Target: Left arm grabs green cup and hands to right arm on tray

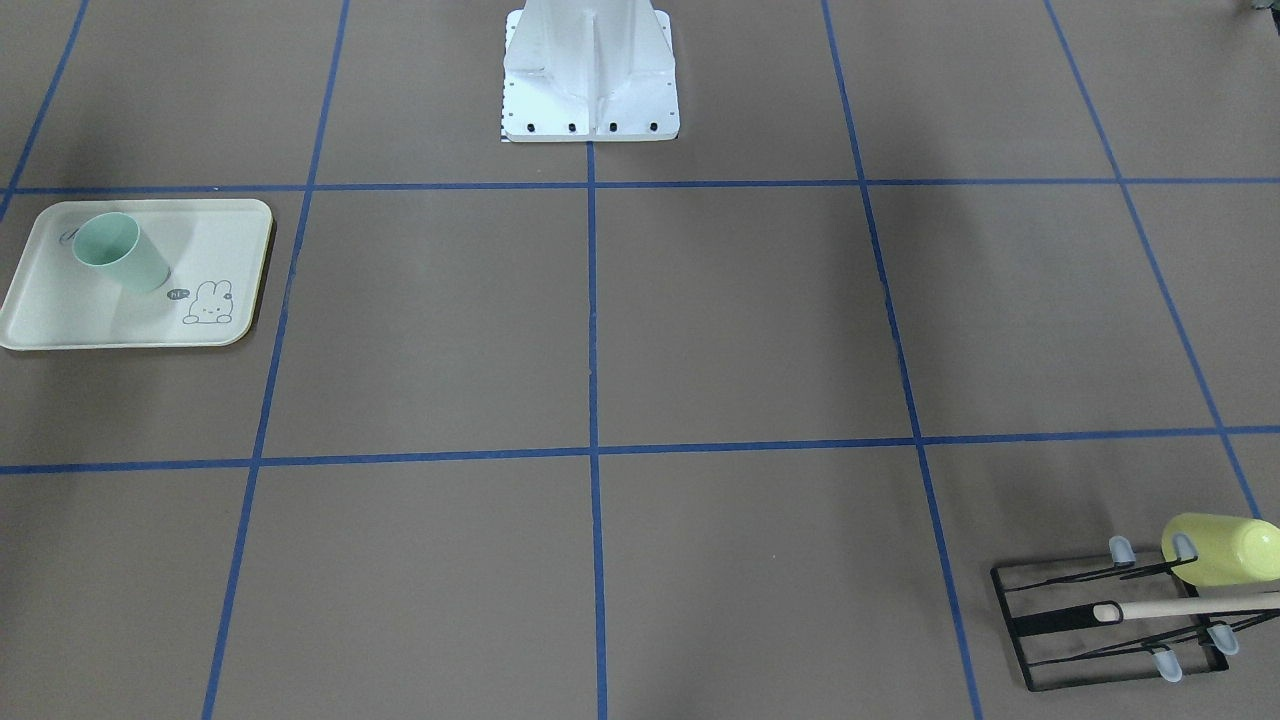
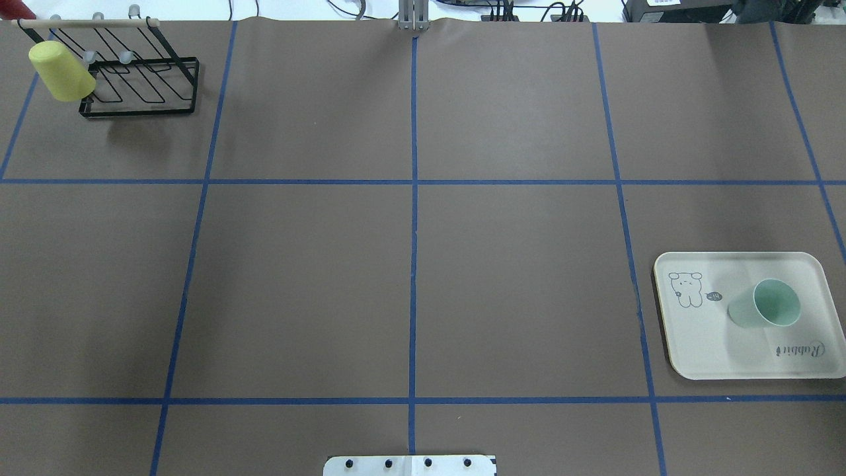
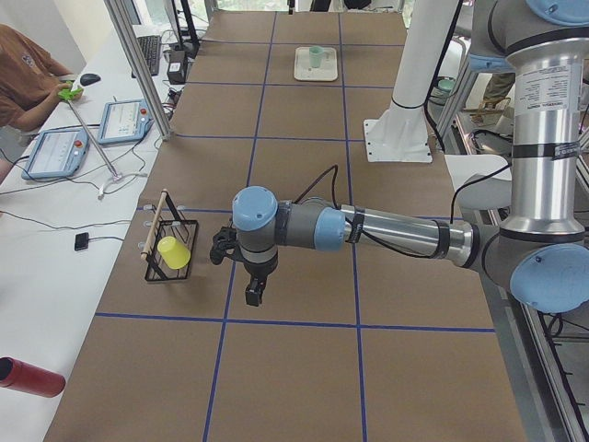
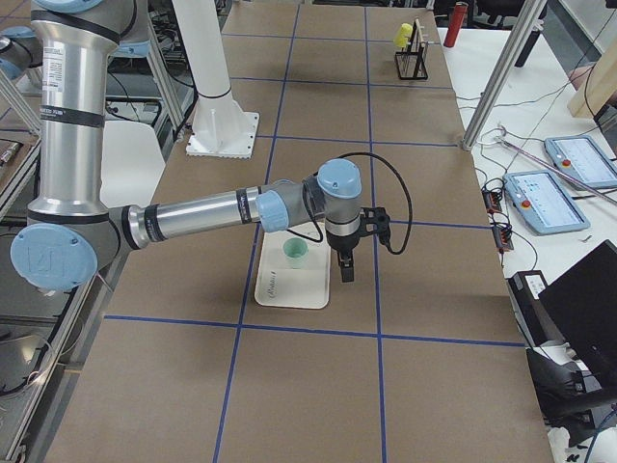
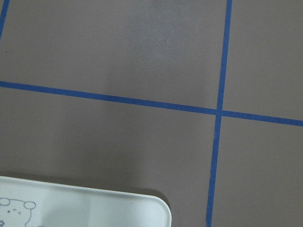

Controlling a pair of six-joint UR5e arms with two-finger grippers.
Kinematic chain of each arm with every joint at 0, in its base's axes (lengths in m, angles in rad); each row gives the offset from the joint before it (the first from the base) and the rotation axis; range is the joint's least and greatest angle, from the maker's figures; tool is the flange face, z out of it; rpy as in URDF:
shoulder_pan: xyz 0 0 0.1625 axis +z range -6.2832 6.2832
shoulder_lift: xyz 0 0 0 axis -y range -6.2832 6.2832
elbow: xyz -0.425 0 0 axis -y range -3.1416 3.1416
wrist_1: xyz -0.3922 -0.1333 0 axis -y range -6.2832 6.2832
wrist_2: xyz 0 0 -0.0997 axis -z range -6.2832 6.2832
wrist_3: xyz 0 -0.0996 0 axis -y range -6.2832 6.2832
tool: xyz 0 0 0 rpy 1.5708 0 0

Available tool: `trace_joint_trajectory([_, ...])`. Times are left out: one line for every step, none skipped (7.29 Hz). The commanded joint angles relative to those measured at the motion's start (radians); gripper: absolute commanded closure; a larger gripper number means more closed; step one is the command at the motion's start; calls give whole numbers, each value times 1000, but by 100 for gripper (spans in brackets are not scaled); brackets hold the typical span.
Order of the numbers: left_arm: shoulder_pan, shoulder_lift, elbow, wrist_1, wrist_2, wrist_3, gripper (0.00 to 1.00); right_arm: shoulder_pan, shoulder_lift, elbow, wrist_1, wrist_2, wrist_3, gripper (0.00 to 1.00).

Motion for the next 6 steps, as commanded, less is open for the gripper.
trace_joint_trajectory([1,1,2,0,-18,-2,0,1,26,-3,-49,12,-3,0])
trace_joint_trajectory([-1,1,-1,-2,-19,-10,0,1,25,-3,-49,12,-3,0])
trace_joint_trajectory([-1,1,-10,-5,-19,-48,0,1,25,-3,-47,12,-3,0])
trace_joint_trajectory([-1,-1,-18,-5,-19,-68,0,1,26,2,-47,12,-3,0])
trace_joint_trajectory([-1,-1,-18,-6,-19,-68,0,1,26,3,-49,12,-3,0])
trace_joint_trajectory([1,-1,-16,-8,-19,-68,0,1,25,3,-49,14,-3,0])
